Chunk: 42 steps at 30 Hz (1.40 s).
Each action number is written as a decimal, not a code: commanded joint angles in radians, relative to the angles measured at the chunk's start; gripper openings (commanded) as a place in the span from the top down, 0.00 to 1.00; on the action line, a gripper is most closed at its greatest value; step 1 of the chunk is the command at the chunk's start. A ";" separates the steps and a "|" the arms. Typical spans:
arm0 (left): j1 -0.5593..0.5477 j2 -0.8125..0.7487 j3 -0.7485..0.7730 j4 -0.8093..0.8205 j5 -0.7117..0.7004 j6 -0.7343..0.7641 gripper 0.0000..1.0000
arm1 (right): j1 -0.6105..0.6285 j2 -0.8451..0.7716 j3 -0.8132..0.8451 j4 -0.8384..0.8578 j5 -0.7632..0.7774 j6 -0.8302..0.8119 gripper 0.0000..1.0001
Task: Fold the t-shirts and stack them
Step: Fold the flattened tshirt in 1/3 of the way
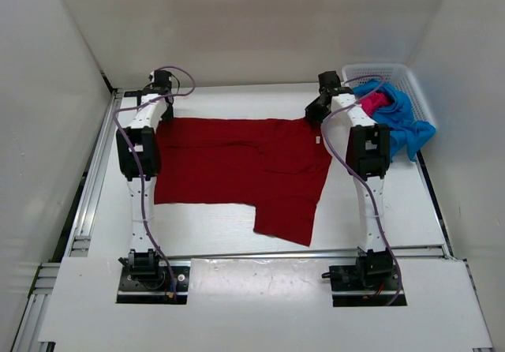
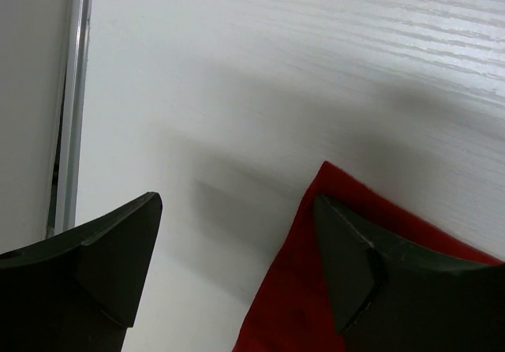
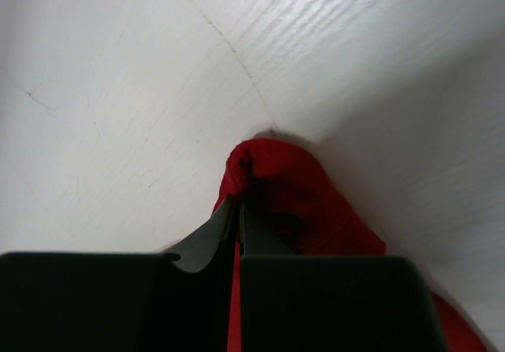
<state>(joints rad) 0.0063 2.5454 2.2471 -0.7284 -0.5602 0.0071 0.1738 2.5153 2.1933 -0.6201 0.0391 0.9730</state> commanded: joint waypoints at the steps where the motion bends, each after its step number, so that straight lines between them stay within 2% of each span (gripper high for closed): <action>1: 0.029 0.036 -0.001 -0.023 -0.024 -0.007 0.12 | -0.017 -0.095 -0.037 0.037 0.142 0.033 1.00; 7: 0.038 0.058 -0.003 -0.014 -0.058 -0.007 0.12 | -0.017 -0.095 -0.027 0.046 0.154 0.024 1.00; 8: 0.038 0.058 -0.012 -0.014 -0.058 -0.007 0.12 | -0.017 -0.086 -0.017 0.057 0.116 0.010 0.95; 11: 0.038 0.036 -0.012 -0.014 -0.040 -0.007 0.12 | -0.017 -0.058 -0.003 0.077 0.049 -0.002 0.90; 12: 0.038 0.026 -0.012 -0.014 -0.002 -0.007 0.11 | -0.017 -0.058 -0.003 0.097 0.026 -0.002 0.83; 14: 0.038 -0.011 -0.024 -0.014 0.009 -0.007 0.08 | -0.017 -0.049 -0.003 0.129 -0.063 -0.013 0.74; 16: 0.038 -0.039 -0.015 -0.014 0.019 -0.007 0.00 | -0.017 -0.040 -0.003 0.169 -0.132 -0.025 0.62; 18: 0.029 -0.091 -0.006 -0.014 0.019 -0.007 0.00 | -0.008 -0.039 0.006 0.189 -0.194 -0.055 0.52; 20: 0.029 -0.155 0.003 -0.014 0.006 -0.007 0.00 | 0.003 -0.064 0.006 0.189 -0.257 -0.089 0.48; 23: 0.029 -0.235 -0.009 -0.014 -0.020 -0.007 0.00 | 0.044 -0.149 -0.030 0.189 -0.242 -0.163 0.40; 24: 0.029 -0.294 -0.027 -0.014 -0.032 -0.007 0.00 | 0.044 -0.179 -0.074 0.174 -0.157 -0.180 0.37; 25: 0.029 -0.327 -0.043 -0.014 -0.032 -0.007 0.00 | 0.061 -0.212 -0.102 0.163 -0.077 -0.207 0.21; 26: 0.029 -0.361 -0.061 -0.014 -0.032 -0.007 0.00 | 0.082 -0.284 -0.134 0.163 0.015 -0.217 0.16; 28: 0.029 -0.456 -0.119 -0.014 -0.032 -0.007 0.00 | 0.096 -0.347 -0.217 0.163 0.202 -0.227 0.13; 32: 0.061 -0.605 -0.295 -0.014 -0.015 -0.007 0.00 | 0.125 -0.472 -0.263 0.111 0.341 -0.262 0.13; 33: 0.073 -0.669 -0.404 -0.014 0.002 -0.007 0.00 | 0.125 -0.487 -0.264 0.094 0.384 -0.263 0.13; 35: 0.084 -0.726 -0.515 -0.046 0.070 -0.007 0.00 | 0.145 -0.547 -0.299 0.065 0.397 -0.298 0.11; 36: 0.084 -0.749 -0.565 -0.074 0.097 -0.007 0.00 | 0.145 -0.570 -0.323 0.050 0.371 -0.310 0.11; 38: 0.095 -0.792 -0.696 -0.193 0.188 -0.007 0.00 | 0.145 -0.647 -0.427 0.040 0.212 -0.371 0.11; 41: 0.136 -0.849 -0.898 -0.252 0.264 -0.007 0.08 | 0.145 -0.754 -0.619 -0.022 0.021 -0.447 0.13; 42: 0.149 -0.866 -0.950 -0.252 0.275 -0.007 0.15 | 0.145 -0.782 -0.679 -0.036 -0.031 -0.482 0.15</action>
<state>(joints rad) 0.1284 1.7012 1.4380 -0.8330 -0.4072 -0.0010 0.3191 1.7756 1.6608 -0.5400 0.1955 0.6167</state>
